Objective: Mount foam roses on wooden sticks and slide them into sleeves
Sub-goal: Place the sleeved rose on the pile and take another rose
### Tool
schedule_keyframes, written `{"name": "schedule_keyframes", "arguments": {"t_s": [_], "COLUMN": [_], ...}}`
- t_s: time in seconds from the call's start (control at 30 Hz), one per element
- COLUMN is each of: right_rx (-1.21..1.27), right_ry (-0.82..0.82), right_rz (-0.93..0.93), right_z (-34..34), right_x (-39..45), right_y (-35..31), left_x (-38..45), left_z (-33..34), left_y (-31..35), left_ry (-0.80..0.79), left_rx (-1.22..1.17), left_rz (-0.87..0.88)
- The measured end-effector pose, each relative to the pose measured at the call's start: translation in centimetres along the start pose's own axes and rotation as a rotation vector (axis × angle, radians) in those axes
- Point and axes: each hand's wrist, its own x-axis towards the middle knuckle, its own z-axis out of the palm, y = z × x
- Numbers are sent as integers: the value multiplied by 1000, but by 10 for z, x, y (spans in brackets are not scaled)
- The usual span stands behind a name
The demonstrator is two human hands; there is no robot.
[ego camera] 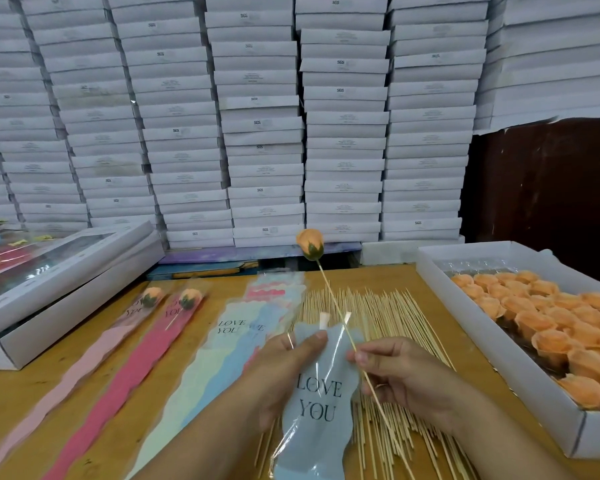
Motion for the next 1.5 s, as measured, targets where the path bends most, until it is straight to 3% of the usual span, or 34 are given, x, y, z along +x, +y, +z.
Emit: {"name": "schedule_keyframes", "arguments": {"t_s": [0.13, 0.27, 0.73, 1.0, 1.23, 1.37, 1.5], "right_rx": [-14, -28, -57, -17, -5, -7, -66], "right_ry": [6, 79, 70, 330, 561, 612, 631], "right_rz": [-12, -43, -57, -103, -411, -573, -621], "right_z": [0, -2, -6, -14, -4, 7, 16], "right_x": [1, 3, 3, 6, 16, 18, 22], "right_y": [0, 1, 2, -11, -87, -125, -130], "left_x": [2, 4, 9, 5, 1, 0, -2], "left_z": [1, -1, 0, -4, -1, -1, -1], "left_y": [-1, 1, -6, -9, -11, -12, -13], "left_ry": [-49, -17, 71, 35, -22, -21, -10], "left_rx": [5, 24, -69, -88, -91, -73, -64], "left_rz": [32, 57, 91, 62, 52, 47, 42]}}
